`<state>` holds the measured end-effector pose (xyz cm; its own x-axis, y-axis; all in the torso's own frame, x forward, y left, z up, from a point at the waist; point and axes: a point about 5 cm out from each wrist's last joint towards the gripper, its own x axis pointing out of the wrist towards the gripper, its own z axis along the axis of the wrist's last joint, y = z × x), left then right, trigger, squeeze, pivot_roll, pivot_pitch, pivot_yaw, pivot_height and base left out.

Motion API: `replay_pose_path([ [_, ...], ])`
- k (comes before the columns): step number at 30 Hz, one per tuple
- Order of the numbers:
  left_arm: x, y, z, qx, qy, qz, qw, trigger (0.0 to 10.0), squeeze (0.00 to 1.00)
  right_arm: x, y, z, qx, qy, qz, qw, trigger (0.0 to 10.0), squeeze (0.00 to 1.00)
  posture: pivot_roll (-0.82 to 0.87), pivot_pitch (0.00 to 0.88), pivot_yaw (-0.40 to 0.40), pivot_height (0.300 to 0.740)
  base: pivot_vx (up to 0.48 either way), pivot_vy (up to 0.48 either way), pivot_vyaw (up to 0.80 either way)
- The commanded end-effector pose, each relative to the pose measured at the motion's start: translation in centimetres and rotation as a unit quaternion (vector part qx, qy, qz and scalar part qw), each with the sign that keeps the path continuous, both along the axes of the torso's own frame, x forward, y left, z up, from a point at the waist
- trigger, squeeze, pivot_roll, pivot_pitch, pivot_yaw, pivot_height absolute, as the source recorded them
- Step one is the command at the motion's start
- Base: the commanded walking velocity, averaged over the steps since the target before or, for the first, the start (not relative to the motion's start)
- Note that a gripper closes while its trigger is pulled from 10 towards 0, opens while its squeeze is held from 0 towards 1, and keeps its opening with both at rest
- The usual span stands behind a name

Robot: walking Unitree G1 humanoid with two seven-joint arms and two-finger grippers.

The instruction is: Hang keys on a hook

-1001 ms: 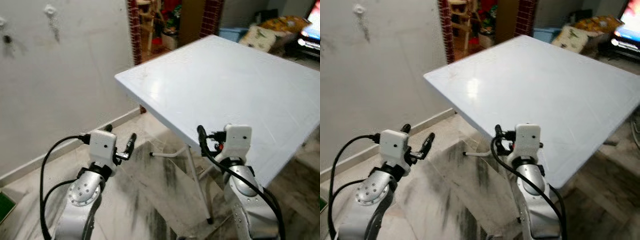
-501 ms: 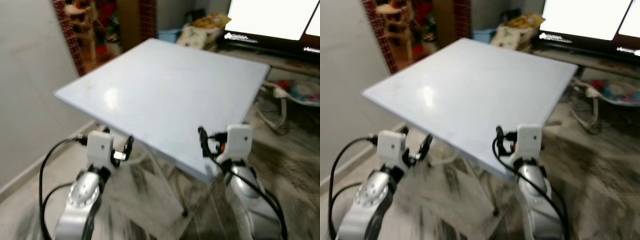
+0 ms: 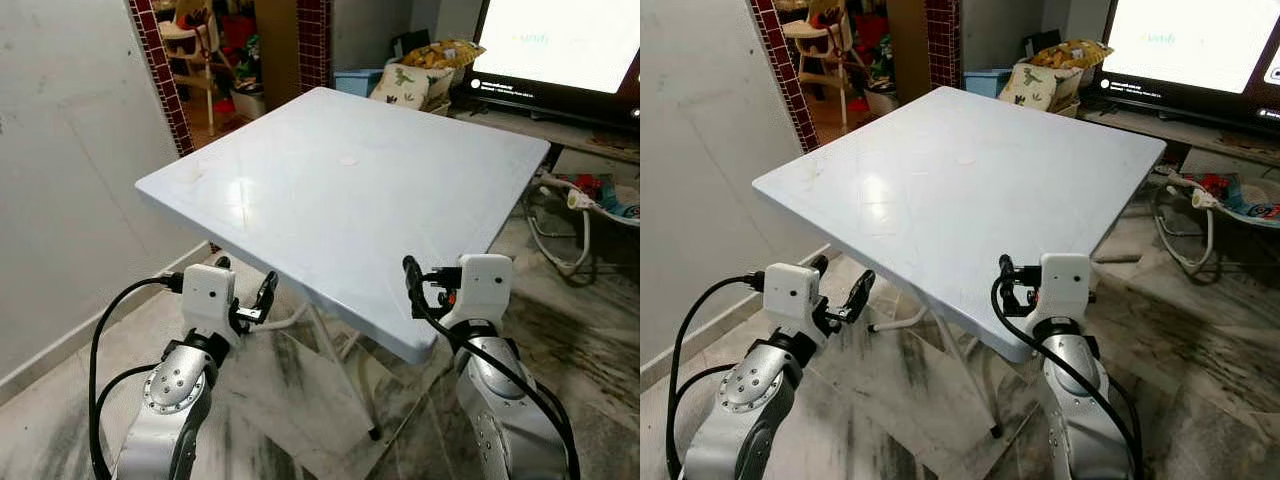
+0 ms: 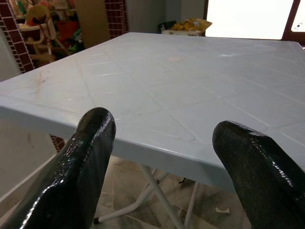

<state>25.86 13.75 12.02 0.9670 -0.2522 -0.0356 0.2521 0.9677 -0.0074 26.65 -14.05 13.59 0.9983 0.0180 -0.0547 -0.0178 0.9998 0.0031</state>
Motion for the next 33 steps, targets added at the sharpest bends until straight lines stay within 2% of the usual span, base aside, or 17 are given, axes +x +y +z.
replay_pose_path([
  [1, 0.20, 0.26, 0.02, 0.000, 0.004, 0.000, 1.000, 10.0, 0.00, 0.09, 0.02, 0.61, 0.003, -0.011, 0.001, 1.000, 10.0, 0.00, 0.00, 0.006, 0.052, 0.740, 0.292, -0.379, 0.00],
  [17, 0.35, 0.31, 0.05, 0.000, 0.003, 0.001, 1.000, 10.0, 0.00, 0.15, 0.02, 0.59, 0.002, -0.011, 0.001, 1.000, 10.0, 0.00, 0.00, 0.004, 0.052, 0.740, 0.296, -0.360, 0.00],
  [33, 0.87, 0.48, -0.38, -0.018, 0.018, 0.024, 0.999, 10.0, 0.00, 0.21, -0.30, 0.52, -0.004, -0.005, 0.000, 1.000, 10.0, 0.00, -0.01, 0.000, 0.041, 0.740, 0.045, 0.000, 0.00],
])
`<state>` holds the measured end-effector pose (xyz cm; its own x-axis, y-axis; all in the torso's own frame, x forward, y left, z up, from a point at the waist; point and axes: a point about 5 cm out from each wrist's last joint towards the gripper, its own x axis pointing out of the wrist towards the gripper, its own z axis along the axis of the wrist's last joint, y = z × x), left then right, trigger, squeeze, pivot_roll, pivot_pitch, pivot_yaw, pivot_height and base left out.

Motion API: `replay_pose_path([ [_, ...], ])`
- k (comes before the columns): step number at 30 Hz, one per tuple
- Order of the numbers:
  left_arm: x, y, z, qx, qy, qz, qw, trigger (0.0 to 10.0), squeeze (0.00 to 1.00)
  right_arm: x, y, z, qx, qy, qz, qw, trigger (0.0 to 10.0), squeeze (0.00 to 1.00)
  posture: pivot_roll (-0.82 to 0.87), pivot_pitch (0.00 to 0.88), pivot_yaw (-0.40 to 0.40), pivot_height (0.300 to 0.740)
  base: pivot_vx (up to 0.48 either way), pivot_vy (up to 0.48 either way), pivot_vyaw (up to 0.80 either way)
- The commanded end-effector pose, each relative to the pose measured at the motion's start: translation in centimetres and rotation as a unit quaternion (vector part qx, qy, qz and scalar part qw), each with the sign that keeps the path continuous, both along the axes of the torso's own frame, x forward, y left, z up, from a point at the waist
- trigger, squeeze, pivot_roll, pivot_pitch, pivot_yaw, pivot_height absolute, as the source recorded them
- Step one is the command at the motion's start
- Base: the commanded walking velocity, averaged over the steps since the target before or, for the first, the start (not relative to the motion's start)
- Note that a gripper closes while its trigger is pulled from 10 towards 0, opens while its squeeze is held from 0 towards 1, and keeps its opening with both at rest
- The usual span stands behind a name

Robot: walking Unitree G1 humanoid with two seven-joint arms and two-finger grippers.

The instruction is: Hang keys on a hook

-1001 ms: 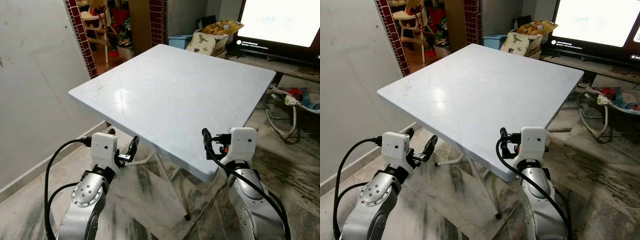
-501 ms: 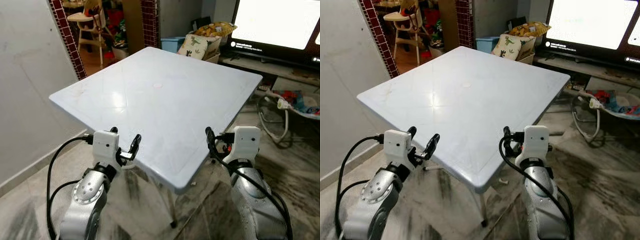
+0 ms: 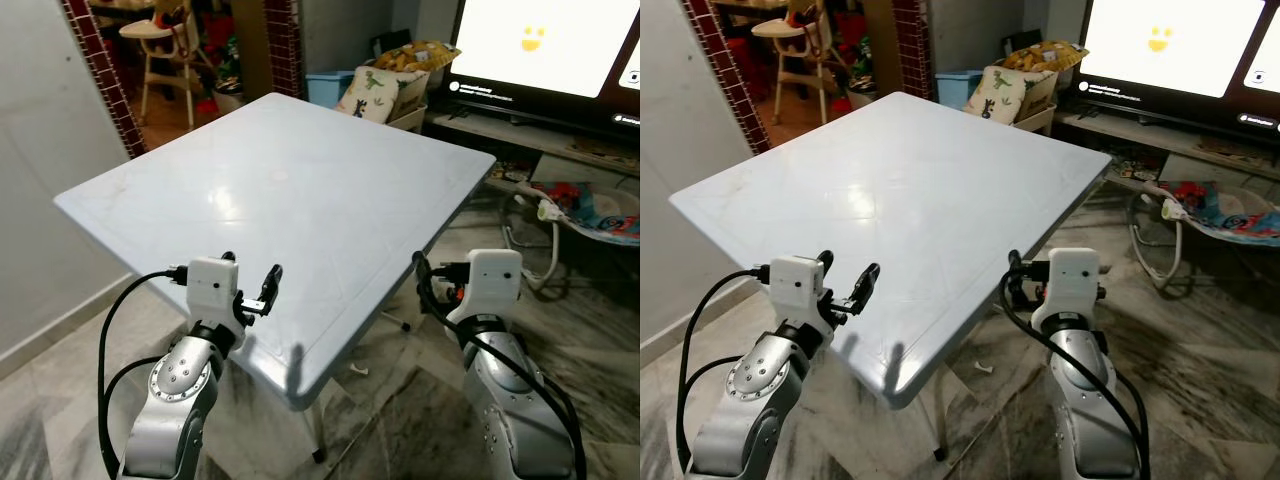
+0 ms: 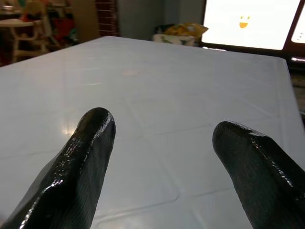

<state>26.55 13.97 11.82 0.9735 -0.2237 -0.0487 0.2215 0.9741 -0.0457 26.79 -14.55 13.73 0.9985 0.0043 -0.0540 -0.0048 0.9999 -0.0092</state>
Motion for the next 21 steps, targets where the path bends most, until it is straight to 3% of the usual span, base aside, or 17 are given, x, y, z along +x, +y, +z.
replay_pose_path([
  [1, 0.23, 0.30, -0.17, -0.002, 0.007, 0.009, 1.000, 10.0, 0.00, 0.09, 0.19, 0.39, 0.002, -0.005, 0.007, 1.000, 10.0, 0.00, -0.01, 0.000, 0.041, 0.740, 0.000, 0.000, 0.00],
  [3, 0.34, 0.43, -0.22, -0.002, 0.008, 0.014, 1.000, 10.0, 0.00, 0.15, 0.14, 0.33, -0.001, 0.001, 0.008, 1.000, 10.0, 0.00, -0.02, 0.000, 0.038, 0.740, 0.000, 0.000, 0.00],
  [21, 0.83, 0.81, -0.51, -0.020, 0.018, 0.036, 0.999, 10.0, 0.00, 0.15, -0.09, 0.48, -0.005, 0.002, 0.011, 1.000, 10.0, 0.00, -0.03, 0.000, 0.034, 0.740, 0.000, 0.000, -0.79],
])
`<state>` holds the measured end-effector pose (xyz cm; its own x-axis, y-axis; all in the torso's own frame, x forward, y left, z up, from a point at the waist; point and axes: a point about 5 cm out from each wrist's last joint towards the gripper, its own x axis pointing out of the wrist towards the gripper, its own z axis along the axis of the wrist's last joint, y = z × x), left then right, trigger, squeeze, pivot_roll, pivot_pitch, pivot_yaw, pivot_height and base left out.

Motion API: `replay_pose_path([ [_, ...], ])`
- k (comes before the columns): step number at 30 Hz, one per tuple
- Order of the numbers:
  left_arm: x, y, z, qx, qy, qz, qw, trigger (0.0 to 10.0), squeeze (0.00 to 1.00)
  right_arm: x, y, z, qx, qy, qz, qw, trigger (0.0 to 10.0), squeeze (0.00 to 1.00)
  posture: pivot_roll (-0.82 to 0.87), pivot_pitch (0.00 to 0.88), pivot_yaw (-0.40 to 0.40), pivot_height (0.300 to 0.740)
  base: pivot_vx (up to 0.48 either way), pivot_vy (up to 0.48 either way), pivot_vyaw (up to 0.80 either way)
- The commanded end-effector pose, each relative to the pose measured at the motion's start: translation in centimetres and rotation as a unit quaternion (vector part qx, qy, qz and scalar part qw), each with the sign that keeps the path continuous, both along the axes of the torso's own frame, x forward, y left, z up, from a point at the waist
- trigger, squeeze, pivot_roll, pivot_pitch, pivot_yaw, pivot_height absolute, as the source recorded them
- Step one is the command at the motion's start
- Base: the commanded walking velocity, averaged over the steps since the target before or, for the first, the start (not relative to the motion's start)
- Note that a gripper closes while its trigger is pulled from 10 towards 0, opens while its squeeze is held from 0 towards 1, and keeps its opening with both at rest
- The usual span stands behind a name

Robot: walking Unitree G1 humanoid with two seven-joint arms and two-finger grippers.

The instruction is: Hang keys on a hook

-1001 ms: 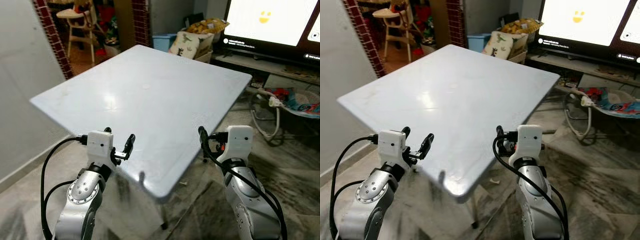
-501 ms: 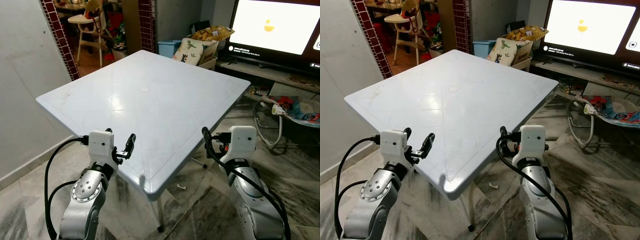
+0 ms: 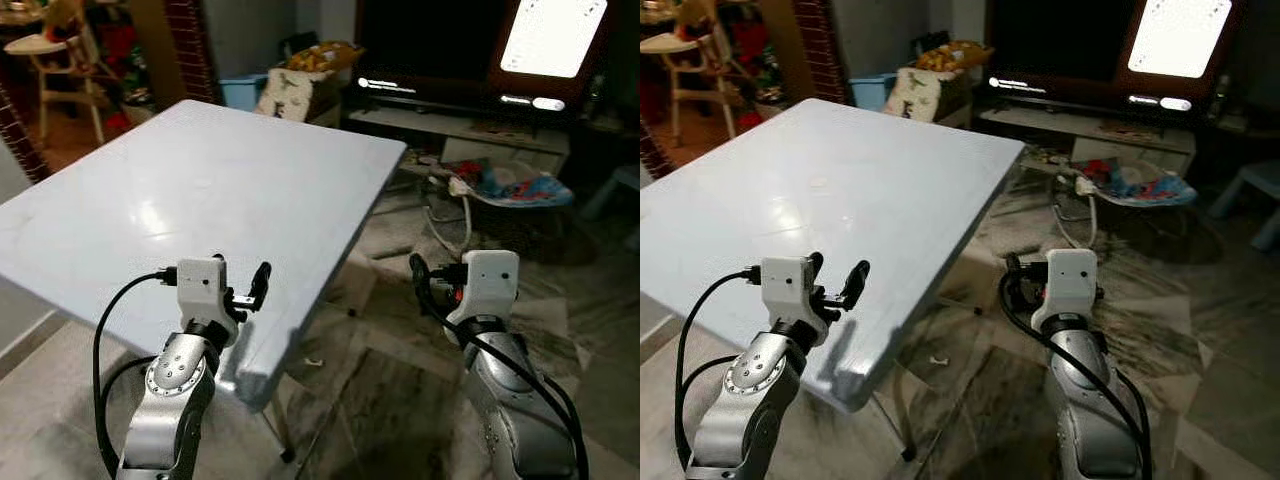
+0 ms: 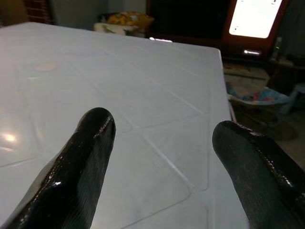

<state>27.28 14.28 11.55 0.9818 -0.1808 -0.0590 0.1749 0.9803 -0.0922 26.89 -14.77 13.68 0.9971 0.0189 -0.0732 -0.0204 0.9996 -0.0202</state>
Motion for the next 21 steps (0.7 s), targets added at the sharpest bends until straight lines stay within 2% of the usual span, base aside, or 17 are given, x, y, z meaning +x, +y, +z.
replay_pose_path([
  [1, 0.09, 0.53, -0.28, 0.000, 0.010, 0.014, 1.000, 10.0, 0.00, 0.04, 0.13, 0.52, 0.001, -0.008, 0.003, 1.000, 10.0, 0.00, -0.03, 0.000, 0.034, 0.740, 0.000, 0.000, -0.80],
  [15, 0.10, 0.63, -0.85, -0.012, 0.031, 0.018, 0.999, 10.0, 0.00, -0.06, 0.15, 0.46, 0.000, -0.003, 0.003, 1.000, 10.0, 0.00, -0.03, 0.006, 0.033, 0.740, 0.000, 0.000, -0.80],
  [18, 0.14, 0.48, -0.70, -0.015, 0.026, 0.014, 0.999, 10.0, 0.00, -0.05, 0.07, 0.54, -0.001, -0.005, 0.001, 1.000, 10.0, 0.00, -0.03, 0.008, 0.032, 0.740, 0.000, 0.000, -0.80],
  [21, 0.31, 0.38, -0.23, 0.002, 0.005, 0.006, 1.000, 10.0, 0.00, -0.06, -0.19, 0.65, -0.005, -0.008, -0.004, 1.000, 10.0, 0.00, -0.04, 0.010, 0.030, 0.740, 0.000, 0.000, -0.80],
])
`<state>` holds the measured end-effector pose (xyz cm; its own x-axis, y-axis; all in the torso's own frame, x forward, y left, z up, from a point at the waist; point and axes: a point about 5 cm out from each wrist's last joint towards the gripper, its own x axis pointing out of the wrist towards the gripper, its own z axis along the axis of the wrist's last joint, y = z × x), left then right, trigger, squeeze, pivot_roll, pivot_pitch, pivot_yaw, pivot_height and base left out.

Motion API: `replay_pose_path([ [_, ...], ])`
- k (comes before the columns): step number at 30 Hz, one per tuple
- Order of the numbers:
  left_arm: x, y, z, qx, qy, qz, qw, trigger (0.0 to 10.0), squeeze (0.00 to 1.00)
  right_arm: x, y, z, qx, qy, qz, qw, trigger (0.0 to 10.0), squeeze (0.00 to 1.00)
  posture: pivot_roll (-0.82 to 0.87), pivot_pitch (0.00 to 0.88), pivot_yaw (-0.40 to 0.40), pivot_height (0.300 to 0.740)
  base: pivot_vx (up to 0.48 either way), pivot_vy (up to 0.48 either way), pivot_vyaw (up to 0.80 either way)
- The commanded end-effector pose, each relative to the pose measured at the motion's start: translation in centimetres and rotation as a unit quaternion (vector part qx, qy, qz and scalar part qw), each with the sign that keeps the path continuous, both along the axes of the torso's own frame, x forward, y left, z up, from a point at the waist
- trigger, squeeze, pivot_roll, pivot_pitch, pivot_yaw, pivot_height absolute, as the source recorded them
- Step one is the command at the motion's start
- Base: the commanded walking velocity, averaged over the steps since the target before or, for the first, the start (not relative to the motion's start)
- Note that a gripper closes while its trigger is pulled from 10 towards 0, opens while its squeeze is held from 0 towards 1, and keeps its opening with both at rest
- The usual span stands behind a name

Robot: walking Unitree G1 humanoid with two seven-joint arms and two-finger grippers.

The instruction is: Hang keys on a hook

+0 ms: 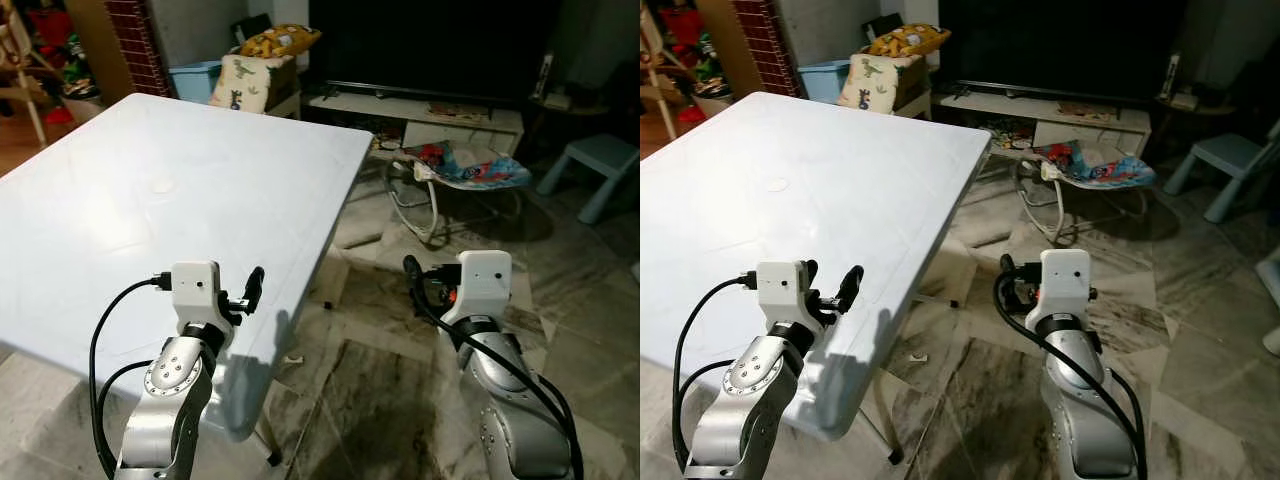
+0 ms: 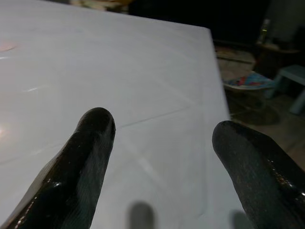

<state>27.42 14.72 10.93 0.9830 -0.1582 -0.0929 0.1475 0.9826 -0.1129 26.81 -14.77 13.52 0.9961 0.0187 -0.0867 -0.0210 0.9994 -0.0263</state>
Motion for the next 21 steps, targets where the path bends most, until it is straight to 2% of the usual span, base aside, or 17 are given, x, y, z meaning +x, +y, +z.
replay_pose_path([
  [1, 0.22, -0.15, 0.56, 0.015, -0.019, -0.012, 1.000, 10.0, 0.00, 0.01, -0.26, 0.84, -0.003, -0.015, -0.005, 1.000, 10.0, 0.00, -0.04, 0.010, 0.030, 0.740, 0.000, 0.000, -0.80],
  [8, 0.69, -0.69, 1.03, 0.019, -0.030, -0.038, 0.999, 10.0, 0.00, -0.02, -0.56, 0.93, -0.007, -0.015, -0.009, 1.000, 10.0, 0.00, -0.05, 0.013, 0.030, 0.740, 0.000, 0.000, -0.80],
  [21, 0.75, -0.71, 0.64, 0.009, -0.019, -0.038, 0.999, 10.0, 0.00, -0.19, -0.61, 0.93, -0.006, -0.013, -0.011, 1.000, 10.0, 0.00, -0.05, 0.017, 0.030, 0.740, 0.000, 0.000, -0.80],
])
